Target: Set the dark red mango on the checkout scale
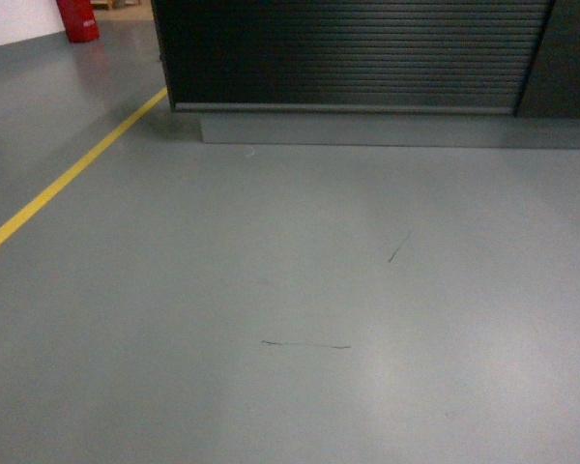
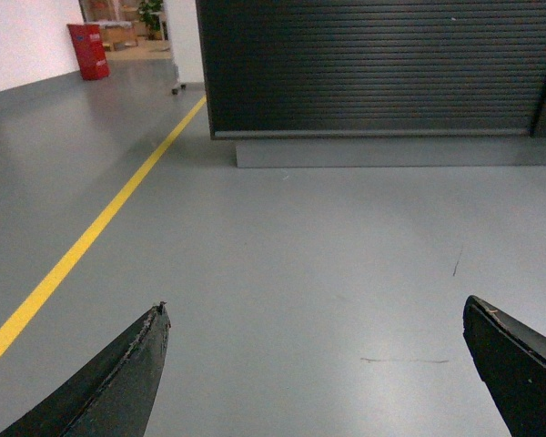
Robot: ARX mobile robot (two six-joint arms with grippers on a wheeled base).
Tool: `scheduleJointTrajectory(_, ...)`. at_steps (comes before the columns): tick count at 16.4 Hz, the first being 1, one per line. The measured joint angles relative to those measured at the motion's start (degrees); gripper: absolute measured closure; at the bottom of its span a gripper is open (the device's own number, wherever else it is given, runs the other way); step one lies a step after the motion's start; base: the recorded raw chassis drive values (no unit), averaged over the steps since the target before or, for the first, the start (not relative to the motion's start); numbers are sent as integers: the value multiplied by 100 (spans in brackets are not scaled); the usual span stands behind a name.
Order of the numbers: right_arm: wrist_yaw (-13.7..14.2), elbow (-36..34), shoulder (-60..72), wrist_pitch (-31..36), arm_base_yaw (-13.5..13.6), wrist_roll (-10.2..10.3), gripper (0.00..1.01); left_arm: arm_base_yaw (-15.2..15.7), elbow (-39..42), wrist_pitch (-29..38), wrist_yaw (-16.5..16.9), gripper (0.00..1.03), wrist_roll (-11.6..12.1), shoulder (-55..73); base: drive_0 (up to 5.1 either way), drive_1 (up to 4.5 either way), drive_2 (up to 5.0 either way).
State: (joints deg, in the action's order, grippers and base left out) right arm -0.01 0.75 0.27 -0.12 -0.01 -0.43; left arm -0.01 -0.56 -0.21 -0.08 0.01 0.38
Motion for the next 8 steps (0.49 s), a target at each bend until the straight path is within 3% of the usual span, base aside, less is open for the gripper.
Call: scheduleJointTrajectory(8, 0, 0, 0, -35, 0, -2, 3, 0, 0, 4, 4, 5, 0, 0, -5, 418, -427)
